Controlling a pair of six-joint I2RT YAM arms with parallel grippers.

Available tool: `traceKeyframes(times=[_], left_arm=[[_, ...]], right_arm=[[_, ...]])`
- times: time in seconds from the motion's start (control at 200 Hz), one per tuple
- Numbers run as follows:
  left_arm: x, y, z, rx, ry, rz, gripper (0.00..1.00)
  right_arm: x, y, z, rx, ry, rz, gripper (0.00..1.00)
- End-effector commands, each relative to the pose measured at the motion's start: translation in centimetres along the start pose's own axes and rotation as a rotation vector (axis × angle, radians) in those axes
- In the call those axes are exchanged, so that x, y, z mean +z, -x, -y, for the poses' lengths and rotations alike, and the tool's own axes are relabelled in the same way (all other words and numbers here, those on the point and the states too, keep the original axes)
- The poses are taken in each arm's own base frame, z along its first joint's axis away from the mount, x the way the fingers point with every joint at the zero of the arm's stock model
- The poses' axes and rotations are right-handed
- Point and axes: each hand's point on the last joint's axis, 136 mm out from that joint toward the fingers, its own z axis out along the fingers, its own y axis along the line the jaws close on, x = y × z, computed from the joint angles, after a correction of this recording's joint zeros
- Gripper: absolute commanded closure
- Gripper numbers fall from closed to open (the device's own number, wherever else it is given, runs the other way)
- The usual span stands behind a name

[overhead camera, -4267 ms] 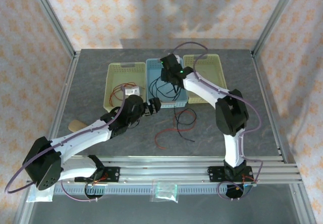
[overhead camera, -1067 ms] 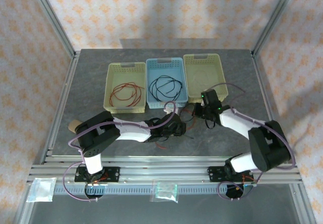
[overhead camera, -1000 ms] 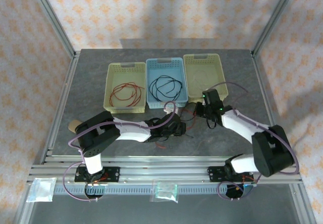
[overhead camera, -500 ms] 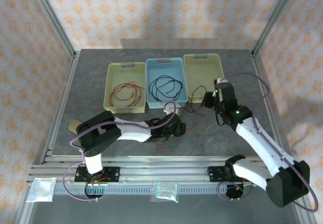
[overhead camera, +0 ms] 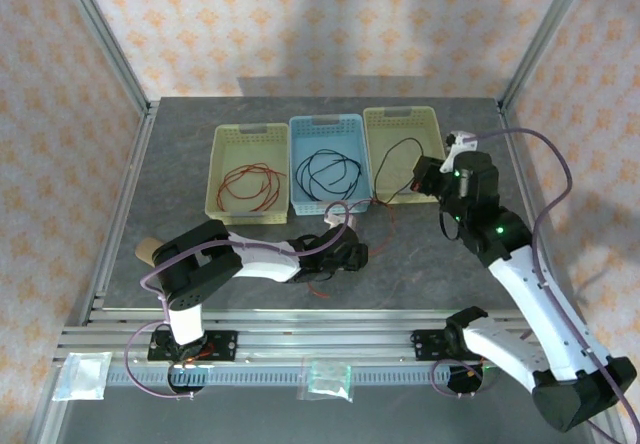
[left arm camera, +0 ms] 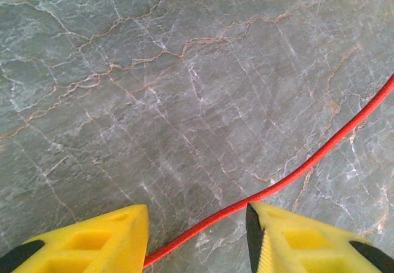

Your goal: Untangle the cables

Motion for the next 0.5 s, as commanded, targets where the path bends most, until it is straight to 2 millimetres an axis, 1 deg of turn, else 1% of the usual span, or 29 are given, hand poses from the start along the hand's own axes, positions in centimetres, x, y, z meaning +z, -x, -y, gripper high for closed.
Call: traceKeyframes(times=[0.0, 0.12, 0.25, 0.33, 0.416, 0.496], left_arm=[[0.6, -1.5, -1.7, -0.012, 0.048, -0.035, 0.54], [0.6, -1.7, -1.8, -0.014, 0.049, -0.037, 0.54], [0.6, -1.7, -1.8, -0.012, 0.048, -0.036, 0.54], [0.6, -1.6, -1.8, -0.012, 0.046, -0.035, 0.54], [0.4, -1.3, -1.4, -0.009, 0.041, -0.030, 0.54], [-0.3, -0.1, -0.8, 0.001, 0.042, -0.003, 0.54]], right_arm=[[-2.5, 4.2, -1.5, -0.004, 0.034, 0.126, 1.00], [-4.1, 6.7, -2.6, 0.003, 0.059, 0.189, 1.00], [-5.3, 8.6, -3.2, -0.001, 0.062, 0.235, 1.00], [-5.7, 9.1, -3.2, -0.008, 0.056, 0.249, 1.00], [-5.4, 9.1, -3.1, -0.017, 0.045, 0.243, 1.00], [-4.8, 8.7, -2.7, -0.017, 0.024, 0.232, 1.00]])
